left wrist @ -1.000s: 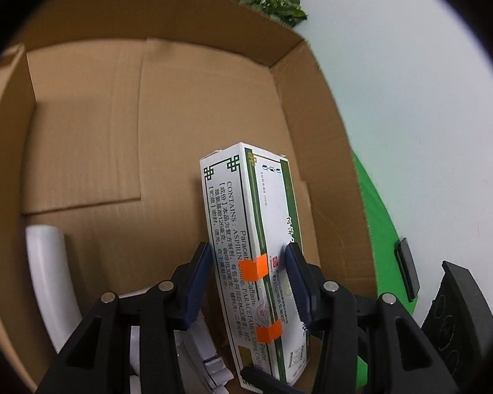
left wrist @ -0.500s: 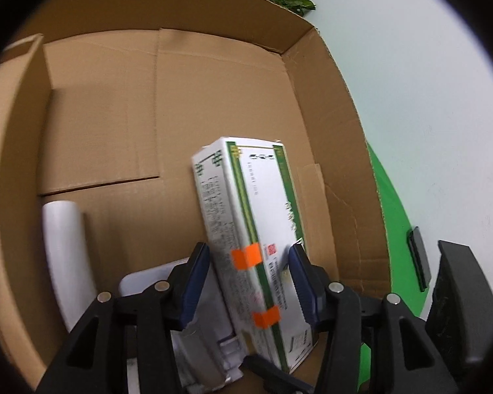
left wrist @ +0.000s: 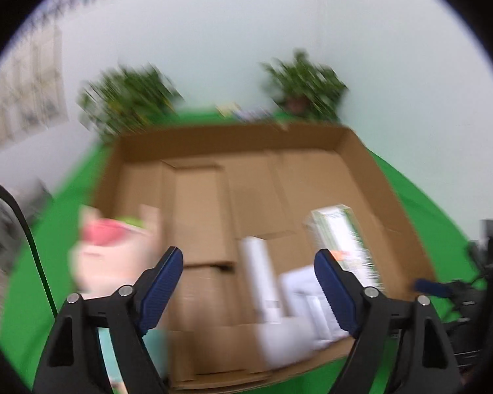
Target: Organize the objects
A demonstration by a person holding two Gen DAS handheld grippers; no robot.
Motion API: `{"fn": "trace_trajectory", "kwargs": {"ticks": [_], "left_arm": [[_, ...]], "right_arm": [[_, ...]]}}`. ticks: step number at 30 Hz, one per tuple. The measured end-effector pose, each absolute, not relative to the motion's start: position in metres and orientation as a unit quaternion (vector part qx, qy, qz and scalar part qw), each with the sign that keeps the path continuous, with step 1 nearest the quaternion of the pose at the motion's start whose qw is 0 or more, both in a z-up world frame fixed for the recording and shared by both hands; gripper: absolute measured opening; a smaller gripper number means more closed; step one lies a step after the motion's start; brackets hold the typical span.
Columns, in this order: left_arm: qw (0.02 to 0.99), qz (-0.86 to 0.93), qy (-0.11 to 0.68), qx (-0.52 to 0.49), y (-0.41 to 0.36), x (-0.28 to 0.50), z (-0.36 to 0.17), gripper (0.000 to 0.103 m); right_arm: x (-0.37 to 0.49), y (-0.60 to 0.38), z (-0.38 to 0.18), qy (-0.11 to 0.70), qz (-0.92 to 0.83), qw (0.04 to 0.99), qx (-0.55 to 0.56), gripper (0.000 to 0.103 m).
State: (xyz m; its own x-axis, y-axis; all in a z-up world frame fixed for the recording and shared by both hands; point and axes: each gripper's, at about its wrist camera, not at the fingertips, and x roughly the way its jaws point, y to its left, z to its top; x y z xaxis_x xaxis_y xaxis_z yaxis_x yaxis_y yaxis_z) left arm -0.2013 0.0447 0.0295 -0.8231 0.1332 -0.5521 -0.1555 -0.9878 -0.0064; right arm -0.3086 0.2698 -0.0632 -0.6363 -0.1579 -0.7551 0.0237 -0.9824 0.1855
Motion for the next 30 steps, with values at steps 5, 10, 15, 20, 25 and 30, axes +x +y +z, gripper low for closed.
{"fn": "trace_trajectory", "kwargs": {"ticks": [5, 10, 15, 20, 25, 30], "left_arm": [[0.013, 0.961, 0.046, -0.272, 0.035, -0.186, -0.002, 0.082], [-0.028, 0.963, 0.059, -0.263, 0.053, -0.197, -0.041, 0.082], [-0.059, 0.967, 0.083, -0.232, 0.062, -0.192, -0.053, 0.086], [-0.055, 0.97, 0.074, -0.223, 0.062, -0.193, -0.052, 0.092], [-0.054, 0.97, 0.075, -0.225, 0.062, -0.194, -0.051, 0.093], [-0.053, 0.97, 0.074, -0.225, 0.061, -0.193, -0.051, 0.093]], "right_arm": [[-0.265, 0.225, -0.054, -0.045, -0.947, 0.018, 0.317, 0.102], [-0.26, 0.218, -0.058, -0.029, -0.949, -0.005, 0.313, 0.102], [-0.252, 0.215, -0.06, -0.009, -0.952, -0.009, 0.306, 0.102], [-0.248, 0.211, -0.064, 0.009, -0.954, -0.015, 0.3, 0.102], [-0.248, 0.214, -0.065, 0.01, -0.954, -0.016, 0.299, 0.103], [-0.246, 0.213, -0.065, 0.011, -0.954, -0.015, 0.299, 0.103]]}}
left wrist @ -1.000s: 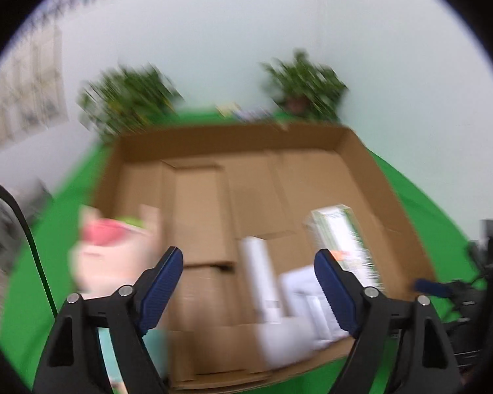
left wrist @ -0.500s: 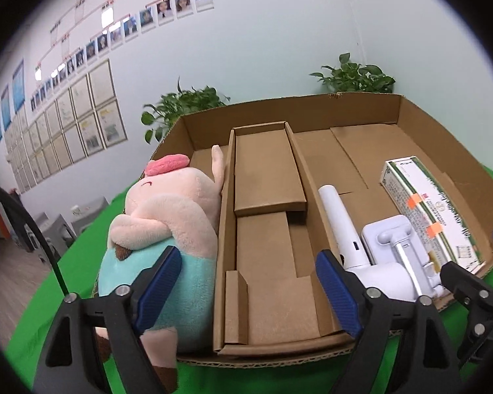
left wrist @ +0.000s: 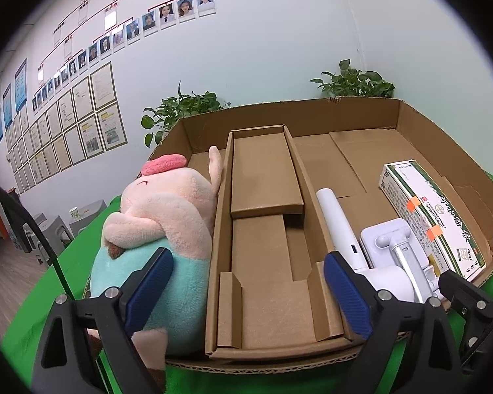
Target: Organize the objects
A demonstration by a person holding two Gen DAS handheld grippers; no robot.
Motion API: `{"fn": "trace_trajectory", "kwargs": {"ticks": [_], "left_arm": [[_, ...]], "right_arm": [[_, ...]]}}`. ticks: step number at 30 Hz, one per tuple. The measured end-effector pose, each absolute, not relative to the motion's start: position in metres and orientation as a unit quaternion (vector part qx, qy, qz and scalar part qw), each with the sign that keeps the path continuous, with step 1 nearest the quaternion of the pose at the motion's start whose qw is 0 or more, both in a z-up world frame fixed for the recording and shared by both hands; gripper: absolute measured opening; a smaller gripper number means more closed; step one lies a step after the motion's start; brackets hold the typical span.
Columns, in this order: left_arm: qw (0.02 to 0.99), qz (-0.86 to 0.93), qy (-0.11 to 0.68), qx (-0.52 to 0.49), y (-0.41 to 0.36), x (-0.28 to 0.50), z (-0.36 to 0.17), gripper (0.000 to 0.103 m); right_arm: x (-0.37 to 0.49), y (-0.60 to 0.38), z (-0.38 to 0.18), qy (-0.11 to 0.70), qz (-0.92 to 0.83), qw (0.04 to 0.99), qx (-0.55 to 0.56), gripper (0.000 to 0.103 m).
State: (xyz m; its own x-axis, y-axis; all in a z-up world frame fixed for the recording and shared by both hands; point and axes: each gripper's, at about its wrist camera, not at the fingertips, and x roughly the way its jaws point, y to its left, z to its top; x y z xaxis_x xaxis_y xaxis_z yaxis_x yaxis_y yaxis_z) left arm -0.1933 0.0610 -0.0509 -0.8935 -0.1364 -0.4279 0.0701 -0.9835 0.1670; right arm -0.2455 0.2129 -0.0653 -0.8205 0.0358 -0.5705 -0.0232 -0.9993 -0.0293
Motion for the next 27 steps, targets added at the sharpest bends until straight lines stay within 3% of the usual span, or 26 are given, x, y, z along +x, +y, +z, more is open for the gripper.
{"fn": "trace_trajectory", "kwargs": {"ticks": [27], "left_arm": [[0.05, -0.971, -0.07, 0.224, 0.0618, -0.1926, -0.0521, 0.093]], "right_arm": [[-0.2455, 0.2107, -0.0649, -0.01, 0.954, 0.016, -0.299, 0.103]]}}
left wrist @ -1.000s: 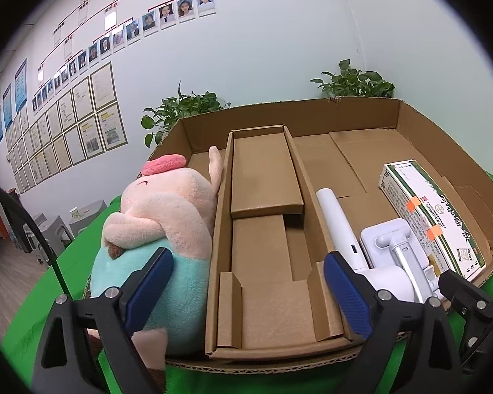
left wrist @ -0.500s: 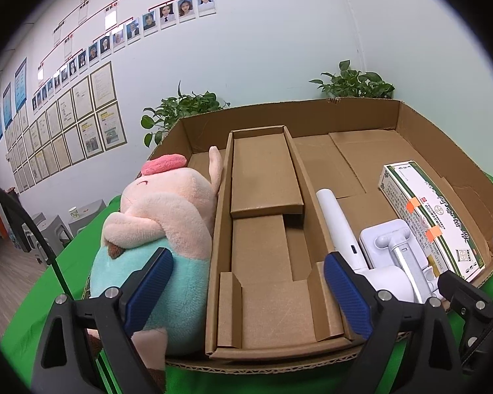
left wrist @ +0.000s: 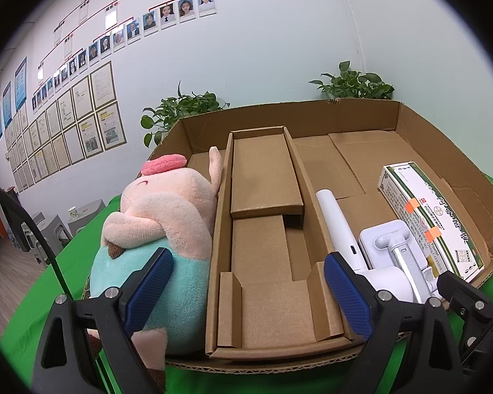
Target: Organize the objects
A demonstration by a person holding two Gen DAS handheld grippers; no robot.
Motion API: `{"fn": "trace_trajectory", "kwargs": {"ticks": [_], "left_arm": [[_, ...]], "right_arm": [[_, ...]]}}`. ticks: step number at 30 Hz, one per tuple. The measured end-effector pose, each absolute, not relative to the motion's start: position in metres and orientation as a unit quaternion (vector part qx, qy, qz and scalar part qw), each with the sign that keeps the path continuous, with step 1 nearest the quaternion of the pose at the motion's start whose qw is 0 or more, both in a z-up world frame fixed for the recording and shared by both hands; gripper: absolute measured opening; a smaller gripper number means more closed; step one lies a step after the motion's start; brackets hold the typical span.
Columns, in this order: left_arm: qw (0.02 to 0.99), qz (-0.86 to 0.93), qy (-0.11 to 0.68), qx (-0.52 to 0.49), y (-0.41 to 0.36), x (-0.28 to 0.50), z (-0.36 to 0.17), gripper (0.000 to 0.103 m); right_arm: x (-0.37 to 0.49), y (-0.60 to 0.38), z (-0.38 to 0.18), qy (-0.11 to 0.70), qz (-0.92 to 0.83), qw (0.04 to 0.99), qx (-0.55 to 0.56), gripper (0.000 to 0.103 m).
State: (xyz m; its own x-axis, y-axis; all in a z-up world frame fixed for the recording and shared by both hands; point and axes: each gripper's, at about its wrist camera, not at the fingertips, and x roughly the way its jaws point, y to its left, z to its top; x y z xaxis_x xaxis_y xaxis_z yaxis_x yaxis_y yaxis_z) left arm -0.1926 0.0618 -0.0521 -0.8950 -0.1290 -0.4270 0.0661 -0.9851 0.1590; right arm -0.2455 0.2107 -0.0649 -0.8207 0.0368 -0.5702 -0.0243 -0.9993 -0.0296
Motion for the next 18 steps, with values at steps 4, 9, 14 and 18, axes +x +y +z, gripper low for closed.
{"fn": "trace_trajectory", "kwargs": {"ticks": [4, 9, 14, 18], "left_arm": [[0.05, -0.971, -0.069, 0.224, 0.0623, -0.192, -0.0518, 0.093], [0.05, -0.971, -0.069, 0.224, 0.0634, -0.1927, -0.0518, 0.093], [0.05, -0.971, -0.07, 0.224, 0.0631, -0.1925, -0.0518, 0.093], [0.05, -0.971, -0.07, 0.224, 0.0639, -0.193, -0.0517, 0.093]], "right_arm": [[-0.2455, 0.2107, -0.0648, -0.01, 0.954, 0.016, -0.299, 0.103], [-0.2455, 0.2104, -0.0648, -0.01, 0.954, 0.016, -0.299, 0.103], [-0.2454, 0.2097, -0.0653, -0.01, 0.954, 0.016, -0.299, 0.103], [-0.2445, 0.2096, -0.0647, -0.01, 0.954, 0.015, -0.299, 0.103]]}}
